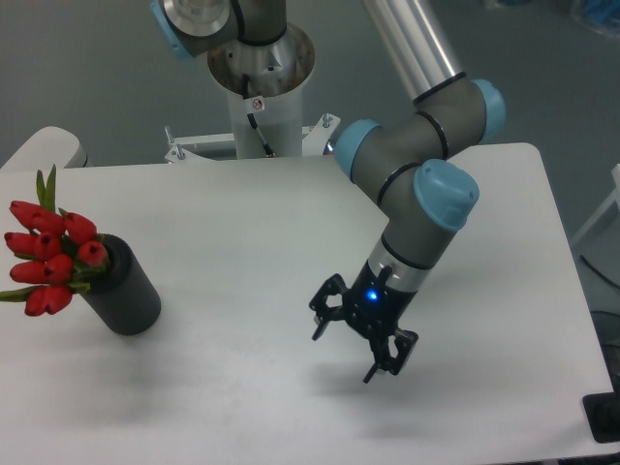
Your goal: Insert the flowers into the vase
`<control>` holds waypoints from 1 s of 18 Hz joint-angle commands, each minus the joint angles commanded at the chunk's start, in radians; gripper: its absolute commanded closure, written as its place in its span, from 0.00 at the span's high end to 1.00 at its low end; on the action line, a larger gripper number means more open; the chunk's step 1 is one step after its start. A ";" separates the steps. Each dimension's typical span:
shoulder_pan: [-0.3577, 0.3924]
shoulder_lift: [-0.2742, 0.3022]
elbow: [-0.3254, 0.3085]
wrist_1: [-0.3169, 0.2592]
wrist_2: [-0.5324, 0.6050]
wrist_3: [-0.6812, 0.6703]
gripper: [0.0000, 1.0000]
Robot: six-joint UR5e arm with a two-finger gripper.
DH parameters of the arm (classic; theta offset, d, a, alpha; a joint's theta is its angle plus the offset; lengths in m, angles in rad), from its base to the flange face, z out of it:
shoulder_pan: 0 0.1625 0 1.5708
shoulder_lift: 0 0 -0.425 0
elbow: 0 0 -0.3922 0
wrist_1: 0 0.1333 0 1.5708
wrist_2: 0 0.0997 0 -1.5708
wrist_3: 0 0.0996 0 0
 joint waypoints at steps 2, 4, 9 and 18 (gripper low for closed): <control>-0.018 -0.011 0.041 -0.067 0.060 0.002 1.00; -0.038 -0.029 0.083 -0.097 0.153 0.009 1.00; -0.057 -0.040 0.091 -0.103 0.223 0.049 1.00; -0.075 -0.052 0.082 -0.151 0.376 0.215 1.00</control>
